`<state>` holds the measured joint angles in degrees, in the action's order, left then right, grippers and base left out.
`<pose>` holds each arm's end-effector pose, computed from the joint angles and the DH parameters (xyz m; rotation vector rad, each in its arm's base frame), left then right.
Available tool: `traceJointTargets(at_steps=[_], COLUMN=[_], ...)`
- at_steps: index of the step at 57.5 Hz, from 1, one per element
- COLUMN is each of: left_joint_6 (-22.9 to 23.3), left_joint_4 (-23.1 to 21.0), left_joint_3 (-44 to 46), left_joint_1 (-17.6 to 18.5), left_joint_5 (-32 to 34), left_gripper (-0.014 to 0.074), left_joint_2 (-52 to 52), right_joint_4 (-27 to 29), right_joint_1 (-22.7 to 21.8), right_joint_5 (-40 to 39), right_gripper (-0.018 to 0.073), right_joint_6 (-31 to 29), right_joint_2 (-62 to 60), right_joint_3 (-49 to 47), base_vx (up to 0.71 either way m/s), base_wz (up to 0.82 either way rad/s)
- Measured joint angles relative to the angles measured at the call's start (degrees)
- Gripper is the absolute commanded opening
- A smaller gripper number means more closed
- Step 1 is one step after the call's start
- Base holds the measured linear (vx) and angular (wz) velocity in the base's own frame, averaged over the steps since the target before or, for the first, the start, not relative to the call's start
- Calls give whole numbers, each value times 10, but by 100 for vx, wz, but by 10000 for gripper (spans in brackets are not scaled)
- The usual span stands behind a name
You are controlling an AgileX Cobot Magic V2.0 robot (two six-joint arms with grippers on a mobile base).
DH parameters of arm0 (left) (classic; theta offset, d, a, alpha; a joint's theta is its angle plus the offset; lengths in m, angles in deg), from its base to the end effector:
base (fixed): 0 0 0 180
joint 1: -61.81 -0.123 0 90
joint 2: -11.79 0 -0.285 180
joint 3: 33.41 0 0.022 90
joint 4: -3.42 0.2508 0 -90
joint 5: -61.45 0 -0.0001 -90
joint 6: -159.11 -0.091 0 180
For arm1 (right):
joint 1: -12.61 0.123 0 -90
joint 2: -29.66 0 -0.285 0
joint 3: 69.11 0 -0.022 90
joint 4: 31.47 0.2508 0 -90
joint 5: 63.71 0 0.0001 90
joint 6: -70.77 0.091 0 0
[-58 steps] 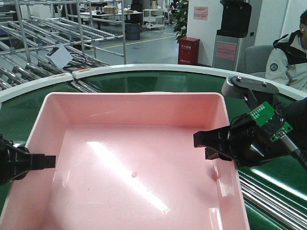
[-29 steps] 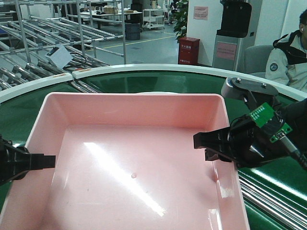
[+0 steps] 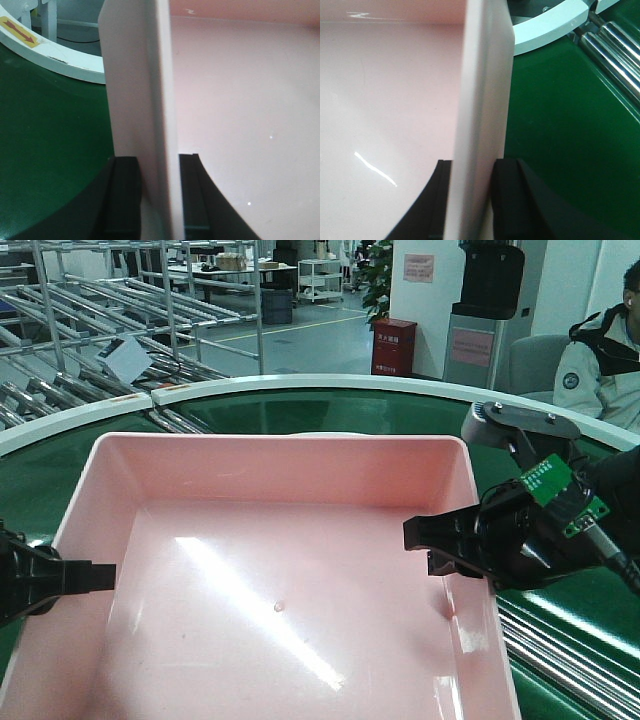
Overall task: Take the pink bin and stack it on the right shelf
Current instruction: 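Hold the lifted pink bin steady with both grippers, then carry the pink bin with both grippers while the base drives to the table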
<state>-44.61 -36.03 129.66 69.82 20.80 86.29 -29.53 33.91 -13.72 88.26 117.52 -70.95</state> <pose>0.2353 -0.0712 0.3658 0.2405 2.1728 -0.6260 0.2797 0.1116 0.3817 -0.0663 2.4030 0.3618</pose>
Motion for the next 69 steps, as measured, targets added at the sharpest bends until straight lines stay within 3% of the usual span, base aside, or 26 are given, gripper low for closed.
traceJointTargets(at_steps=[69], left_joint_6=[0], left_joint_4=[0], left_joint_3=[0], left_joint_1=[0], left_joint_5=[0], left_gripper=[-1], left_joint_2=[0], right_joint_4=[0], right_joint_1=[0], right_joint_5=[-1], right_gripper=[-9], right_joint_6=[0], right_joint_2=[1], right_joint_3=[0], base_vx=[-22], base_wz=[-10])
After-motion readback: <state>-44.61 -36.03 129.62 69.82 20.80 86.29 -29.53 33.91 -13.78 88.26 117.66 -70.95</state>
